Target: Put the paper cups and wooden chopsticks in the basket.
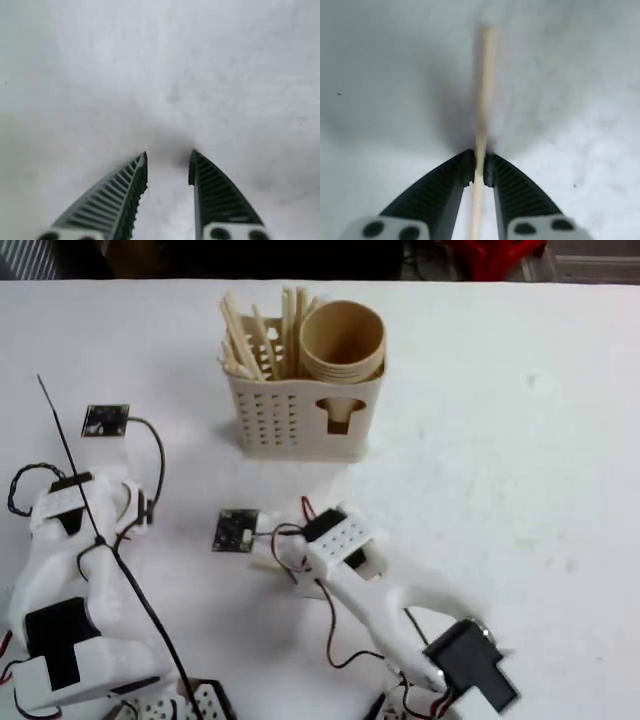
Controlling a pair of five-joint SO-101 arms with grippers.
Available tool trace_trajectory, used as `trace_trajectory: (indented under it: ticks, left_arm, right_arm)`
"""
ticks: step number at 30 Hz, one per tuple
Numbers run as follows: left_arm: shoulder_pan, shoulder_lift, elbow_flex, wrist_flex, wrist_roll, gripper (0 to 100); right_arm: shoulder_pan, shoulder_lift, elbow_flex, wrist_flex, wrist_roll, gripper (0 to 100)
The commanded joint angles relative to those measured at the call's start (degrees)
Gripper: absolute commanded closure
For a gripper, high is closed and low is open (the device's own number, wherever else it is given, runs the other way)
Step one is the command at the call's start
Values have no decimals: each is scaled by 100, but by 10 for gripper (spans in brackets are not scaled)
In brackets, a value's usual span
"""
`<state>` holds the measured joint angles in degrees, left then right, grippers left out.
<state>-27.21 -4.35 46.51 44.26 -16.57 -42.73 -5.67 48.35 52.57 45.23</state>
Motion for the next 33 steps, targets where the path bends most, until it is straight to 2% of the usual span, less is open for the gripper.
trace_trajectory:
  ticks: [1, 10, 16, 20, 25, 29, 33]
  left_arm:
    - [57, 13, -44, -88, -26, 849]
    - [57, 13, -44, -88, -44, 849]
    - [66, 4, -26, -88, -62, 849]
    - [66, -4, -18, -88, -62, 849]
    - [66, -4, -18, -88, -62, 849]
    - [66, -4, -18, -88, -62, 849]
    - [66, -4, -18, -88, -62, 849]
  right_arm:
    - [13, -277, -26, 22, -255, 985]
    - [31, -2290, -167, 462, -1090, 982]
    - [804, -2967, -2347, 954, -2268, 982]
    - [1051, -2536, -4255, 611, -2778, 982]
    - [1059, -1402, -5987, -541, -3446, 982]
    - [1059, -347, -6892, -1657, -3552, 981]
    - [1068, 435, -7525, -2053, -3552, 981]
